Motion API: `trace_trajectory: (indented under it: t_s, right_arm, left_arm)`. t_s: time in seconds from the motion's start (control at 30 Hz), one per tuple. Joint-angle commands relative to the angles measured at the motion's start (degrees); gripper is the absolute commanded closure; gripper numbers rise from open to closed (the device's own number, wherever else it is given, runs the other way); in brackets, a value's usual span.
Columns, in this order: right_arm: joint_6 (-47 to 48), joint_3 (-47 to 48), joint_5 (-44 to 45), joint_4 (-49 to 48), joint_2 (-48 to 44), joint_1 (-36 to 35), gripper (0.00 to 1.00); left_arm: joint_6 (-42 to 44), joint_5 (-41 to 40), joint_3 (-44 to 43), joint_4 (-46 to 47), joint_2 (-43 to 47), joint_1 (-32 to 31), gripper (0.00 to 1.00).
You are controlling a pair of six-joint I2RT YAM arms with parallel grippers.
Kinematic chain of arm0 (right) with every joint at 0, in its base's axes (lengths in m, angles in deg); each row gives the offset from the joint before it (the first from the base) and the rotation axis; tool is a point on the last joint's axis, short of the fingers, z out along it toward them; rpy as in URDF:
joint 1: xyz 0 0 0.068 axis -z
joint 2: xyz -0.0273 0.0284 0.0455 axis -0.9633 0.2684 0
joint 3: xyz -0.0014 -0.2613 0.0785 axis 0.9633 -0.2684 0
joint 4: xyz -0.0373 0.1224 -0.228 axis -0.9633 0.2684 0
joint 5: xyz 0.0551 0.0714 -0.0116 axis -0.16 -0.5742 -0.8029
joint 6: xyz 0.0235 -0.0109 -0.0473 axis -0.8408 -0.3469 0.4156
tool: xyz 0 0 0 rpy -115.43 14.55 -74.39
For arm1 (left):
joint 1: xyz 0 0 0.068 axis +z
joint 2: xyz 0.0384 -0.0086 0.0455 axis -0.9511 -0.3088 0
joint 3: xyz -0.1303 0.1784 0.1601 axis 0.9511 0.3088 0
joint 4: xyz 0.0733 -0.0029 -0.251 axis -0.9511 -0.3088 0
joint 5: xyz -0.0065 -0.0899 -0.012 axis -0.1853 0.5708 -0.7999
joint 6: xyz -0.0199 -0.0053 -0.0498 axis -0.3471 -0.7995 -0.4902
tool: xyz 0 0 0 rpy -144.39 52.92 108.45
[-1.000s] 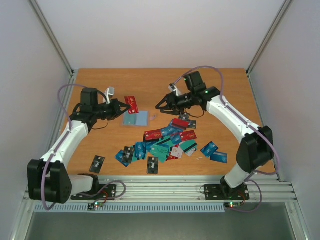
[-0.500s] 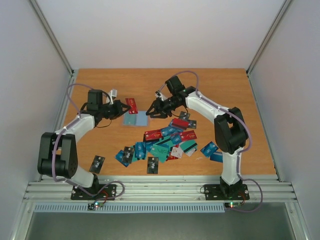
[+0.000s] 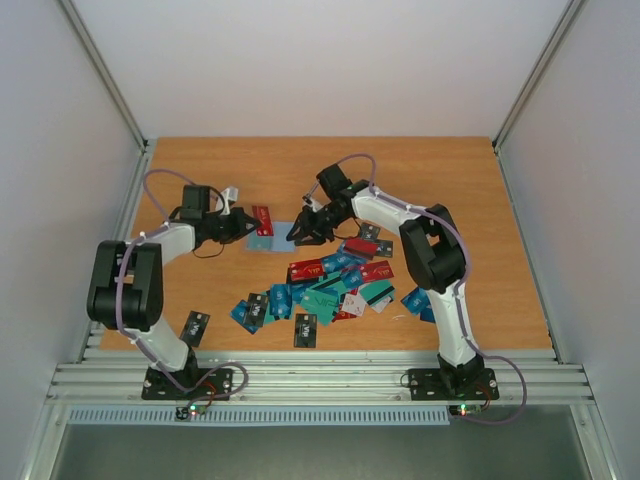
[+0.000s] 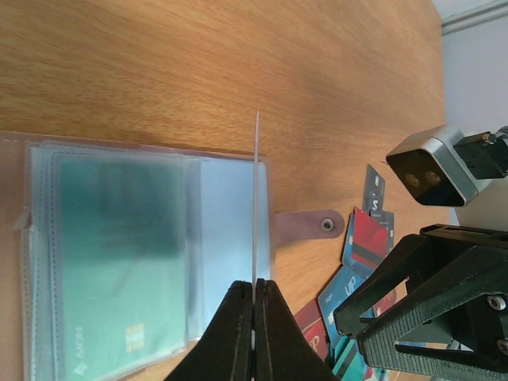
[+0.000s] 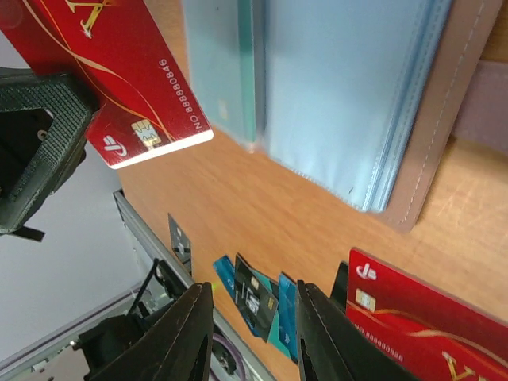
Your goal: Put the credit cards into the card holder
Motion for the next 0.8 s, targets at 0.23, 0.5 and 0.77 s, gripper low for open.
trace_trajectory:
  t_s: [0.23,0.5,0.77]
  right_arm:
    - [-0.35,4.58,-0.51,-0.23,5.39,-0.40,0.71]
    - [0.71,6.69,-0.46,1.19,8.17,0.78,0.71]
    - [1.72,7.48,-0.55,2.46,10.05,1.65,0.72]
  left_arm:
    - [4.13,1.37,-2.10,5.90,-5.42,1.47,1.00]
    - [5.23,2.62,-3.02,7.49,-8.73,1.55,1.00]
    - [5.69,3.61,-3.59,7.67,-10.69,1.56,1.00]
